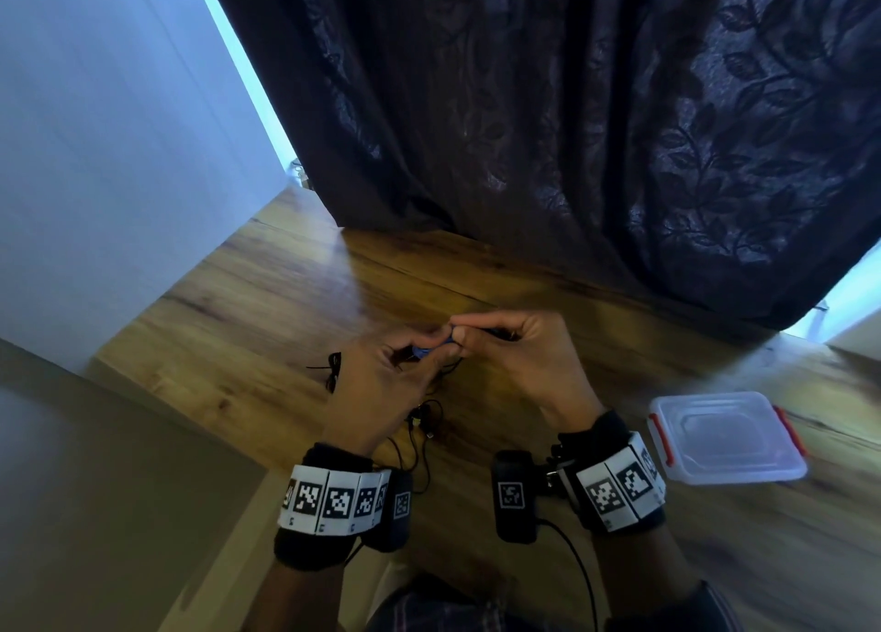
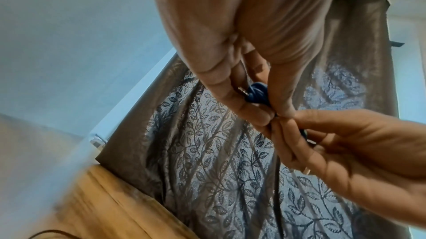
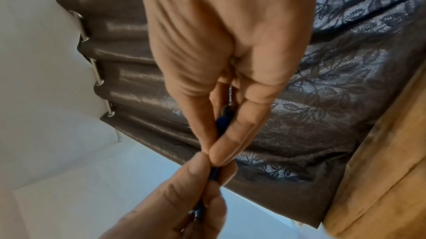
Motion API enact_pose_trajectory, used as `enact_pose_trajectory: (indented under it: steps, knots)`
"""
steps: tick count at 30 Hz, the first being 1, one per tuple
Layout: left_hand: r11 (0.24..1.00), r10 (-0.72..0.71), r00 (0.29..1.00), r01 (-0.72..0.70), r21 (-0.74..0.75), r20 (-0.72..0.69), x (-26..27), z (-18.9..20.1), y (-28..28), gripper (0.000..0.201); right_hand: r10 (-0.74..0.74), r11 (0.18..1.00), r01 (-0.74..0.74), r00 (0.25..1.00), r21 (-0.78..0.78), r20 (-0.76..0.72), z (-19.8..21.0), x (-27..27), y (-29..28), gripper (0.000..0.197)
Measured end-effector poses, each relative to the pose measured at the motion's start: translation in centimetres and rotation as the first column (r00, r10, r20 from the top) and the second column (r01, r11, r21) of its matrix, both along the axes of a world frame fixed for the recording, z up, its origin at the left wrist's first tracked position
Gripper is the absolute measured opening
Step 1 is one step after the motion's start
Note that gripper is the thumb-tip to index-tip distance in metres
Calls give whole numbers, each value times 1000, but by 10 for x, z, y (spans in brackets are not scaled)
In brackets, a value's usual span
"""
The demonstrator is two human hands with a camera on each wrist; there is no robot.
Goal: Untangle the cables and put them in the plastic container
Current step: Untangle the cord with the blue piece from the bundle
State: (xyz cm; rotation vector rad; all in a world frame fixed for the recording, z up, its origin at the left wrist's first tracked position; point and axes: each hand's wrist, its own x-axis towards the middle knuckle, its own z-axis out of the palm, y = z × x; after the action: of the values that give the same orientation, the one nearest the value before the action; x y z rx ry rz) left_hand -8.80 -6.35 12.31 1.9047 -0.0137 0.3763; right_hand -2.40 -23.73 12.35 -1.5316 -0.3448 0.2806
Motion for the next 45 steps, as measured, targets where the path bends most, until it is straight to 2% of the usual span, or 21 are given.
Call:
enact_pose_trajectory:
  steps: [4,6,7,11,14,17,20,22,24,29,33,37,41,45]
  knots:
    - [991,-21,1000,18,133,23,2,-7,2,24,37,999,-36,995,14,-97,-7,3,-4,22]
    - [983,-25,999,20,184,27,4,-10,0,15,81,997,-82,987,1,-140,-12,5,-7,24]
    - [980,-31,999,27,196,20,5,-12,-2,11,101,995,-102,981,-2,-164,-14,6,-9,27]
    - [974,-41,999,44,222,-21,9,-21,-6,16,169,986,-164,937,43,-306,-23,7,-26,43]
    - [971,-29,999,36,235,-36,11,-27,-5,15,80,997,-71,915,38,-395,-36,14,-51,45]
    - [963,18,998,-2,270,-58,12,-32,-1,10,-171,978,107,901,-177,-399,-63,26,-79,33]
    - [948,46,996,-21,319,-72,14,-37,3,6,-439,832,255,846,-493,-304,-94,35,-98,8]
    - [946,55,995,-26,322,-81,15,-38,5,7,-472,724,251,860,-642,-196,-108,37,-102,19]
    - [947,60,995,-31,319,-82,15,-37,4,4,-441,680,221,885,-700,-149,-114,36,-99,25]
    - [952,70,996,-48,301,-63,16,-36,5,5,-352,626,145,929,-766,-112,-125,33,-80,12]
    - [953,106,991,-77,294,-84,15,-37,9,4,-294,540,143,956,-830,-26,-132,40,-66,22]
    - [952,141,984,-105,289,-108,15,-37,15,6,-113,436,85,993,-896,40,-137,54,-62,29]
    - [953,169,977,-130,272,-128,14,-36,20,1,67,302,-16,998,-953,5,-135,64,-63,27]
    - [957,185,974,-149,248,-128,13,-35,25,0,149,243,-30,989,-970,7,-133,68,-64,18]
